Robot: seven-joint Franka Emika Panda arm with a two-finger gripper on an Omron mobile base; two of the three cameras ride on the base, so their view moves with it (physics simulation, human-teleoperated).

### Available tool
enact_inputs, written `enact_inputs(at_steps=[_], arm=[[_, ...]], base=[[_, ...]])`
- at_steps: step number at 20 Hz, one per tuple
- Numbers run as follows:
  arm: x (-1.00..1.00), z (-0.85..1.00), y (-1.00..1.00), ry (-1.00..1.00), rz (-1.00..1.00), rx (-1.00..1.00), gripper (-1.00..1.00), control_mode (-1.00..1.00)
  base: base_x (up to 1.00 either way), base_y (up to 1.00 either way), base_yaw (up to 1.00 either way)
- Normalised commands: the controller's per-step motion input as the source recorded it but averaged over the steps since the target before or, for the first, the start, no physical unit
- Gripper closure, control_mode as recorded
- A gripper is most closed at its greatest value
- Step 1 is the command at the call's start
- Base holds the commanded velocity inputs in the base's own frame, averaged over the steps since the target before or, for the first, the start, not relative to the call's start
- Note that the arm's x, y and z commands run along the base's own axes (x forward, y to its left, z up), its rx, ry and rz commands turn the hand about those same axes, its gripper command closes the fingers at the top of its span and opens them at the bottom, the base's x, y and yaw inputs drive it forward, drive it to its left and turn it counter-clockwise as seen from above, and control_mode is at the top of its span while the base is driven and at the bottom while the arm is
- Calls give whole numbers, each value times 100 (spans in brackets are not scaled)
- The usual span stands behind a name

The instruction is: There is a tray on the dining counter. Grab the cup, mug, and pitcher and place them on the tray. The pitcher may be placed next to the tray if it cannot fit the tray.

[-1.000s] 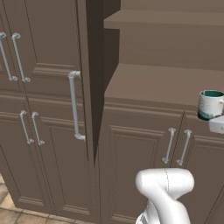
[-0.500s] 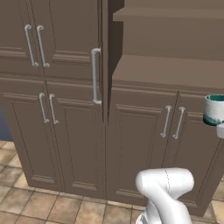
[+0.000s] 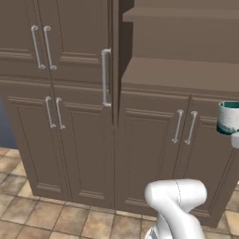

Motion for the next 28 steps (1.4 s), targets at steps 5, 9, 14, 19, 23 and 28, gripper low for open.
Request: enact_inputs(at_steps=[5,9,14,19,23,28], arm=[[0,0,0,0,0,0,100,100],[0,0,0,0,0,0,100,100],[0,0,0,0,0,0,100,100],[0,0,0,0,0,0,100,100],[0,0,0,0,0,0,100,100],[0,0,0,0,0,0,100,100]], base=[[-56,100,2],[-35,100,19],[40,92,-19],[98,73,-51],[23,59,-45],[-94,-56,-41]])
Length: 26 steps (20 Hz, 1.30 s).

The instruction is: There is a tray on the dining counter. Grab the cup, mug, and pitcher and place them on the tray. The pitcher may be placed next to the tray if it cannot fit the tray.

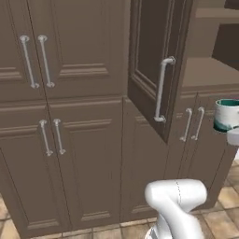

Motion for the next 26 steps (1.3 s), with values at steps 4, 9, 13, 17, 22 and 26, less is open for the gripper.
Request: enact_inputs(at_steps=[4,9,13,17,22,26], arm=[[0,0,0,0,0,0,100,100],[0,0,0,0,0,0,100,100],[0,0,0,0,0,0,100,100],[0,0,0,0,0,0,100,100],[0,0,0,0,0,0,100,100],[0,0,0,0,0,0,100,100]], base=[[-85,-21,-38],[-47,38,-42],[-6,100,-51],[-51,100,-53],[-27,76,-69],[-7,53,-80]])
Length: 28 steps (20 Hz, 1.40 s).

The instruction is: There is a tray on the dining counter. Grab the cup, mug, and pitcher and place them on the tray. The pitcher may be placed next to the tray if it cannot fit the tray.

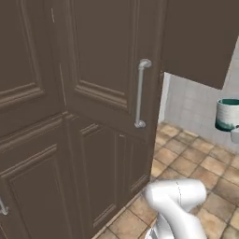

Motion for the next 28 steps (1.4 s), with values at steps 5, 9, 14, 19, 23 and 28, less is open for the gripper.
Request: enact_inputs(at_steps=[5,9,14,19,23,28], arm=[[0,0,0,0,0,0,100,100],[0,0,0,0,0,0,100,100],[0,0,0,0,0,0,100,100],[0,0,0,0,0,0,100,100],[0,0,0,0,0,0,100,100],[0,0,0,0,0,0,100,100]], base=[[16,31,-69],[4,23,-72],[1,28,-74],[-10,80,-60],[-80,97,-38],[-100,-23,-29]])
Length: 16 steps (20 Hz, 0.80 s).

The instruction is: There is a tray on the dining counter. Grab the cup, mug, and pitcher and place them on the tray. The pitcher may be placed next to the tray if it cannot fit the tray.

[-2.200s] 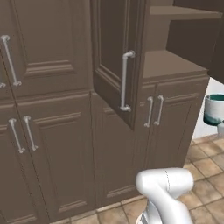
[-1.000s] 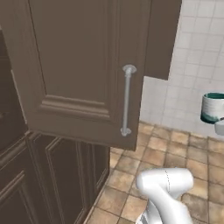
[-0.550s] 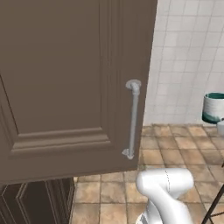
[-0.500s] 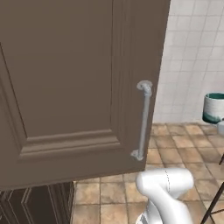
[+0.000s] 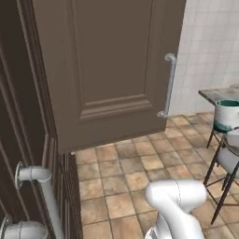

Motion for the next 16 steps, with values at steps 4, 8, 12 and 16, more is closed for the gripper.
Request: enact_inputs(at_steps=[4,8,12,16], arm=[[0,0,0,0,0,0,100,100],[0,0,0,0,0,0,100,100],[0,0,0,0,0,0,100,100],[0,0,0,0,0,0,100,100]], base=[[-100,-62,-27],[-100,22,-28],[-100,24,-29],[-100,-27,-23]])
